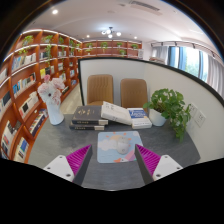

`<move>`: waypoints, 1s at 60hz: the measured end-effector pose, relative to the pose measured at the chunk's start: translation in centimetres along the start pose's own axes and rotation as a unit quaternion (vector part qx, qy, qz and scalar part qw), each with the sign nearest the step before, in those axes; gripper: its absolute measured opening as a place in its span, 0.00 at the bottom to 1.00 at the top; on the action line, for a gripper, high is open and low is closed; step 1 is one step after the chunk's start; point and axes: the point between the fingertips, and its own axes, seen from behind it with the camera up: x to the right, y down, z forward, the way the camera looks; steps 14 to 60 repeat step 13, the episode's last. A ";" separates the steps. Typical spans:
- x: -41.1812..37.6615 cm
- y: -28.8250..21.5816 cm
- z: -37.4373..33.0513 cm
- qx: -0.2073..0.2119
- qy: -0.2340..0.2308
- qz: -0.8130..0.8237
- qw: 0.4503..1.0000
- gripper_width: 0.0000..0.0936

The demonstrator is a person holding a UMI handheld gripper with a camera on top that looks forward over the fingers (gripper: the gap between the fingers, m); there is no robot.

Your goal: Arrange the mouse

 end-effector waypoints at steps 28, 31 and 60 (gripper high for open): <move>-1.4 1.1 -2.1 0.006 -0.009 -0.002 1.000 0.92; -1.4 1.1 -2.1 0.006 -0.009 -0.002 1.000 0.92; -1.4 1.1 -2.1 0.006 -0.009 -0.002 1.000 0.92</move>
